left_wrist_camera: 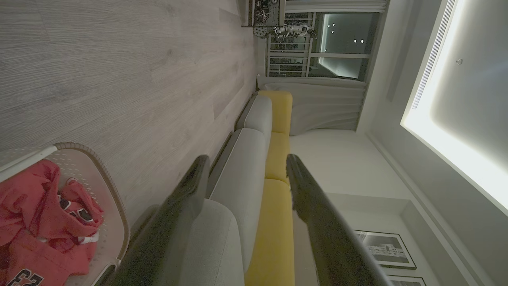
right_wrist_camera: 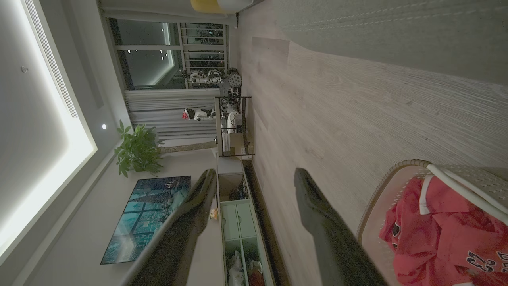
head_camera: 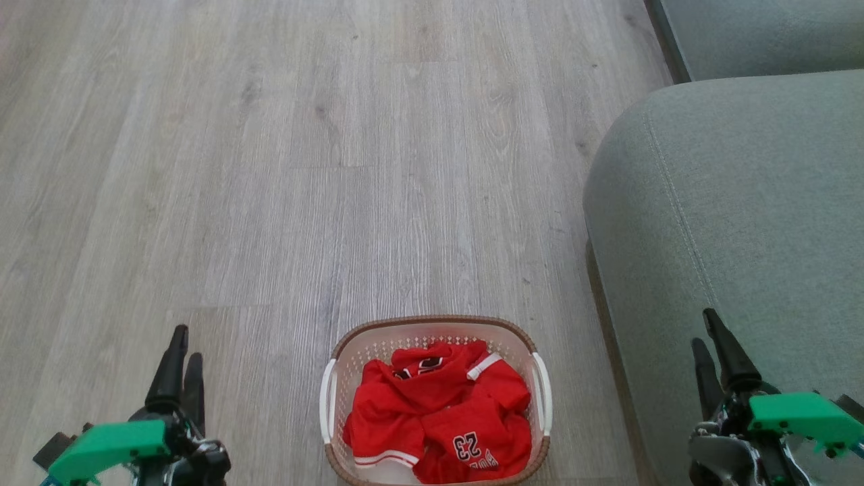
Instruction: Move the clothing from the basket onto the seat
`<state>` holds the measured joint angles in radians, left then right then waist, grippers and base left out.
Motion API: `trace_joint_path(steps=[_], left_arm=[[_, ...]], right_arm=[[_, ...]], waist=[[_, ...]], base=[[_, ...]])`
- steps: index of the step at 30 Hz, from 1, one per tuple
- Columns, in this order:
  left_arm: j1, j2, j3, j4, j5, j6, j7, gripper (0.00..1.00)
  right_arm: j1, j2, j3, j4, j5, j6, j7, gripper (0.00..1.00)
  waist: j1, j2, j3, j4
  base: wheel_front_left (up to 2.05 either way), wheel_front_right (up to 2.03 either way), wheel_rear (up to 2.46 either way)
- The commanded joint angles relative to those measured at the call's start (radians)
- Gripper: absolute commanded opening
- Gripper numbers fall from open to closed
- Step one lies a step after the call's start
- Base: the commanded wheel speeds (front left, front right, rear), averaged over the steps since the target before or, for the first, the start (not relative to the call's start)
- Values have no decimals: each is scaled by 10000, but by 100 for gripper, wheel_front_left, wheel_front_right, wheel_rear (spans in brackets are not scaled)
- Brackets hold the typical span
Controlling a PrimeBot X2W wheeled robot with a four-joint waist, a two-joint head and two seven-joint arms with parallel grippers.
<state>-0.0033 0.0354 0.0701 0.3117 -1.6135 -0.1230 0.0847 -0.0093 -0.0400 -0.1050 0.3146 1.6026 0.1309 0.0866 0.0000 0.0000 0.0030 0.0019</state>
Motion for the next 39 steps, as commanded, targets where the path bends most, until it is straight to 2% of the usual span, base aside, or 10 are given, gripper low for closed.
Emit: trace_joint_path(steps=[1, 11, 21, 30, 39], left_arm=[[-443, 90, -22, -416, 14, 8, -59, 100], [-445, 155, -130, -755, 345, 13, -359, 100], [-474, 196, -301, -1071, 1377, 5, -702, 100], [-482, 221, -414, -1306, 2764, -13, -967, 100], [-511, 306, -509, -1566, 4663, -24, -1230, 100]], right_arm=[[-384, -73, 57, -432, 19, 0, -78, 100], [-404, -76, 210, -753, -268, 0, -374, 100], [-444, -79, 406, -1163, -1107, 0, -699, 100], [-484, -81, 585, -1487, -2162, -1, -964, 100], [-525, -109, 906, -1680, -3873, -1, -1229, 100]], waist=[[0, 0, 0, 2], [0, 0, 6, 7], [0, 0, 14, -16], [0, 0, 48, -16], [0, 0, 108, -3]], base=[[0, 0, 0], [0, 0, 0], [0, 0, 0], [0, 0, 0], [0, 0, 0]])
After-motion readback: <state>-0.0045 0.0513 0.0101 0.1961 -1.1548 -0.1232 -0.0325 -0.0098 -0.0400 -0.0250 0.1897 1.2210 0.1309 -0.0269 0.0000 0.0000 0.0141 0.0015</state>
